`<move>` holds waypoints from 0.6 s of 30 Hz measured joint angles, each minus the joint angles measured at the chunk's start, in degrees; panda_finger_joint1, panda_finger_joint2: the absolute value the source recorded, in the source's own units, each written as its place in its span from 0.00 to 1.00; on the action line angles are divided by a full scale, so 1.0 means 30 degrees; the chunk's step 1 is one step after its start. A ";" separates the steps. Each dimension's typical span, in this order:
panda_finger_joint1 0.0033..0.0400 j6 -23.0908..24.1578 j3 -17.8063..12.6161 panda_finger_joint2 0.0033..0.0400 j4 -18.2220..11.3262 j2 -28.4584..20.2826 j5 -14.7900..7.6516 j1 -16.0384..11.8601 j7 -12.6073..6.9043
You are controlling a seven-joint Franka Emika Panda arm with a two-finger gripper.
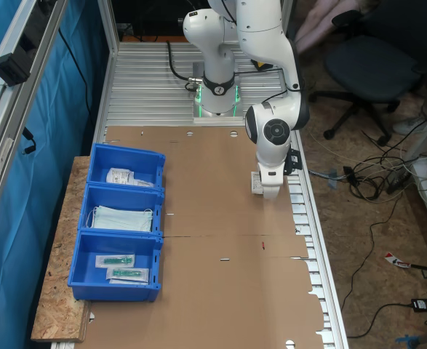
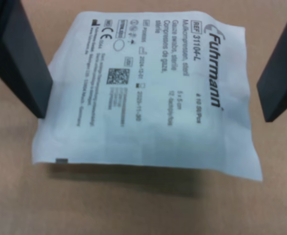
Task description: Pick and place sorting task of medical equipment.
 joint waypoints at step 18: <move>1.00 0.1050 -0.0280 1.00 0.0001 0.0494 0.0000 0.0000 0.0000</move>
